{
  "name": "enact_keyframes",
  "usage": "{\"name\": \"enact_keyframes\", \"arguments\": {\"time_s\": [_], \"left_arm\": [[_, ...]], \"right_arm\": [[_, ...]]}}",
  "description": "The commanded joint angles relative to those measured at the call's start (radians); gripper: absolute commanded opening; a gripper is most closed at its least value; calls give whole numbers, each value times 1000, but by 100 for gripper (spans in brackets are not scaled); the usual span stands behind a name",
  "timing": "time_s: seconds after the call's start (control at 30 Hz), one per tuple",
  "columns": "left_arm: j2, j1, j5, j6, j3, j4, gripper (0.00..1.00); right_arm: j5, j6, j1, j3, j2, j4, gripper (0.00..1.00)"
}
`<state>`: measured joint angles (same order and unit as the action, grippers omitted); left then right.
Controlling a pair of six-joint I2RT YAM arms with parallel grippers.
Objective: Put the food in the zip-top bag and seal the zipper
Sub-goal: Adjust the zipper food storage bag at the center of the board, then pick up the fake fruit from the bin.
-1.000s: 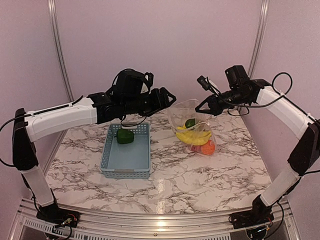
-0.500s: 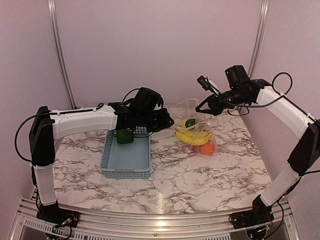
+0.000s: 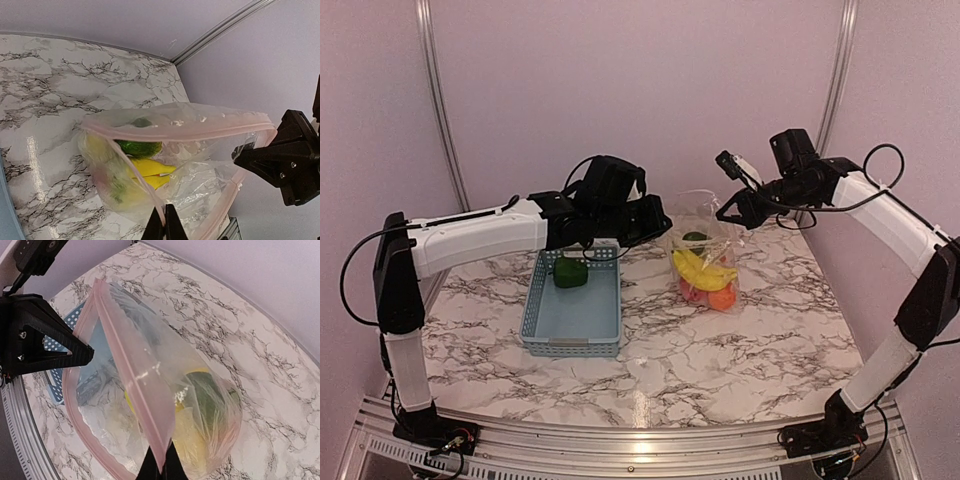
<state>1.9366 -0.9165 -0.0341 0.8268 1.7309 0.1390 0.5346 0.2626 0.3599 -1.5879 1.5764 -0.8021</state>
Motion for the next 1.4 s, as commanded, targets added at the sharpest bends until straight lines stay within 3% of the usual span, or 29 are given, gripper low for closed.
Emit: {"name": "enact_keyframes", "arguments": {"time_s": [0.0,0.07,0.23,0.4,0.5,0.8,1.07,1.37], "left_arm": [[6,-3,29,4,23,4,9],[4,-3,30,-8,17,9,26],[-95,-2,-54,-105,-60,7,54],[-220,11,-202,-225,-173,43,70],[-262,55,-262,-232,-244,110,73],[-236,209,-266,-184,-427,153,83],[-61,225,-324,-217,-321,247,97],[109,225,-443,-245,-162,360,99]], "right_arm": [[-42,-5,-10,-55,34,7,0],[-48,-1,-16,-89,39,-3,0],[-58,-8,-90,-193,62,-23,0],[-56,-17,-135,-262,88,-29,0],[-47,-21,-136,-255,91,-25,0],[18,-27,-136,-153,48,3,0],[28,-23,-136,-96,12,18,0],[43,-22,-136,-67,-4,27,0]]}}
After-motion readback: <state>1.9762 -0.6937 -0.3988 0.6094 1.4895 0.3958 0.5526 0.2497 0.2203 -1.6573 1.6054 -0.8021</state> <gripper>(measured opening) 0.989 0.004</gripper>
